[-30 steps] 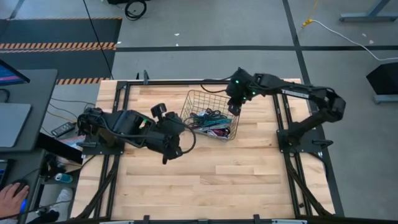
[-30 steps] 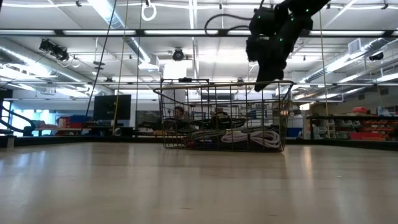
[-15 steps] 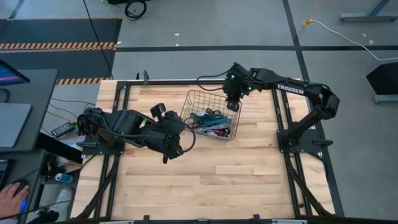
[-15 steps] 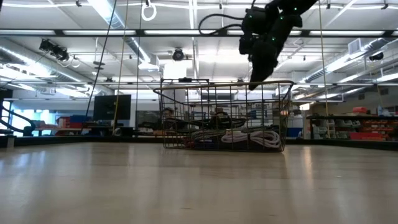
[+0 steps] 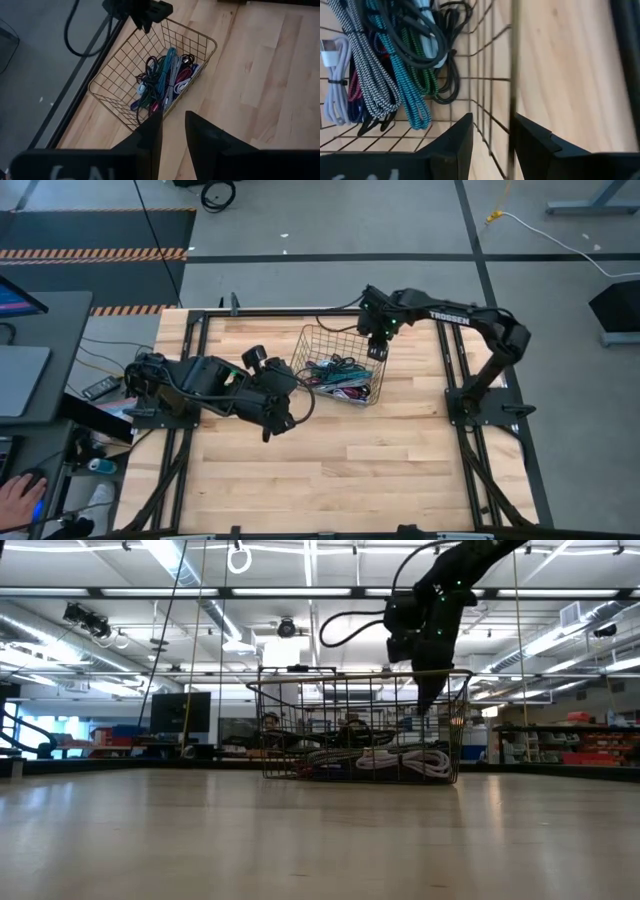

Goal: Pick and place USB-C Cables
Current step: Adjust the gold wire basket

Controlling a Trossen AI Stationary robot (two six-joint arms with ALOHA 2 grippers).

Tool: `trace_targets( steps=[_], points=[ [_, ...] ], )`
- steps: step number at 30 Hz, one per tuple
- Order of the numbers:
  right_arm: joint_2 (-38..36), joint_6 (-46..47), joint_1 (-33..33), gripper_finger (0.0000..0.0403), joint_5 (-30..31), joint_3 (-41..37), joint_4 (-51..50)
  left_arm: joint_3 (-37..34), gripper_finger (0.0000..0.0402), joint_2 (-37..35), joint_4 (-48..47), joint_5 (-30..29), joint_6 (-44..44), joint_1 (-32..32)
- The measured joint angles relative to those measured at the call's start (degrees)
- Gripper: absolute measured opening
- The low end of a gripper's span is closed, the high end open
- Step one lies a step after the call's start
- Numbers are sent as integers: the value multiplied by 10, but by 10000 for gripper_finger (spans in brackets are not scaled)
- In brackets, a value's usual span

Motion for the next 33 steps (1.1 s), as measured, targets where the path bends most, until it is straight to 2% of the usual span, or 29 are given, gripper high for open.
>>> trace_targets(
  steps=[6,11,14,23,33],
  points=[
    [29,-9,2,119,-12,0,0,0,89,0,0,0,0,0],
    [31,-12,6,54,-27,0,-1,0,89,0,1,0,0,0],
    [23,-4,5,14,-60,2,1,0,89,0,1,0,0,0],
    [22,-17,13,8,-119,0,-14,0,89,0,1,0,-2,0],
    [22,-76,82,5,-139,-1,-57,0,89,0,1,0,-3,0]
  ],
)
